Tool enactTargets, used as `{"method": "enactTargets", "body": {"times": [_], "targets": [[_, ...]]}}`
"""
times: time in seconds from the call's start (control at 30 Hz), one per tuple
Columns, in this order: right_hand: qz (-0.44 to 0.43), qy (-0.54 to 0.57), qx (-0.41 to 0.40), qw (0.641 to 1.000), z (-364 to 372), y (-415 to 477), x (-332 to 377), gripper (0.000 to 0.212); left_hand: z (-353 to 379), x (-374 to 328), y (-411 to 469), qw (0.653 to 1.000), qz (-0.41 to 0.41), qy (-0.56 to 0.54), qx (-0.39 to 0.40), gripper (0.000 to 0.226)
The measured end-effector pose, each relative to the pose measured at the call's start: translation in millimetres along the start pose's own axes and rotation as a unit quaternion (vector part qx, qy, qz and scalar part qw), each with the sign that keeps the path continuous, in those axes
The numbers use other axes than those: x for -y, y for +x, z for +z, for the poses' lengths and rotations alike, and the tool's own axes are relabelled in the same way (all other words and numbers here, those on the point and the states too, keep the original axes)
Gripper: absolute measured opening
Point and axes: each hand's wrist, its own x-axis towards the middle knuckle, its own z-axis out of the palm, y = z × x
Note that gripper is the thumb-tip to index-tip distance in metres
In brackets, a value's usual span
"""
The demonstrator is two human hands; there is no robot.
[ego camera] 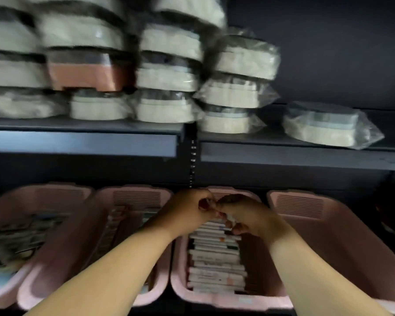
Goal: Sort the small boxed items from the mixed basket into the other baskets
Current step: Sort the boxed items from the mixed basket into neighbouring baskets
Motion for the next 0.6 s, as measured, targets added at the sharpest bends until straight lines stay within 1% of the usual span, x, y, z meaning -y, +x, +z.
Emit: {"method": "enactTargets", "body": {"times": [0.03,0.07,0.1,0.17,0.23,0.27,0.3,0.37,0.4,0.47,0.5,0.57,0.6], "targets": [[0.003,0.000,0.018,1.000,14.5,2.0,7.6,0.054,-11.0,9.2,-9.0,1.000,-0.008,0.010,-0.005,0.016],[-0.003,0.006,0.039,0.999,27.4,5.4,13.3,0.054,-21.8,18.0,-18.4,1.000,-0.018,0.013,-0.012,0.017],[-0.011,0.019,0.062,0.998,42.1,5.2,21.2,0.050,-31.2,28.7,-26.8,0.999,-0.030,0.009,-0.021,0.019],[-0.028,0.030,0.100,0.994,69.6,6.8,33.0,0.042,-48.4,44.5,-44.3,0.998,-0.046,0.002,-0.045,0.032],[-0.051,0.021,0.125,0.991,95.8,10.0,42.8,0.048,-61.2,60.1,-58.5,0.995,-0.062,0.006,-0.072,0.043],[-0.070,0.017,0.133,0.989,107.2,14.8,45.7,0.050,-66.7,67.7,-64.8,0.994,-0.074,0.009,-0.083,0.045],[-0.087,0.021,0.134,0.987,118.1,16.7,50.0,0.046,-71.8,73.7,-71.1,0.992,-0.085,0.012,-0.093,0.047],[-0.123,0.025,0.125,0.984,135.5,23.6,55.6,0.025,-81.6,84.5,-83.3,0.989,-0.099,0.003,-0.112,0.054],[-0.134,0.025,0.116,0.984,142.1,28.1,57.7,0.020,-87.7,88.2,-89.7,0.988,-0.102,-0.008,-0.115,0.054],[-0.143,0.035,0.106,0.983,153.9,31.3,63.2,0.018,-100.4,98.8,-100.7,0.988,-0.103,-0.024,-0.115,0.049],[-0.142,0.044,0.102,0.984,159.7,31.0,66.2,0.020,-106.3,104.9,-104.6,0.987,-0.106,-0.010,-0.120,0.045],[-0.114,0.061,0.094,0.987,168.5,33.6,70.5,0.026,-116.1,118.8,-110.1,0.983,-0.101,0.035,-0.152,0.037],[-0.097,0.071,0.092,0.988,172.0,35.4,72.1,0.019,-119.1,126.0,-112.4,0.981,-0.103,0.043,-0.159,0.039]]}}
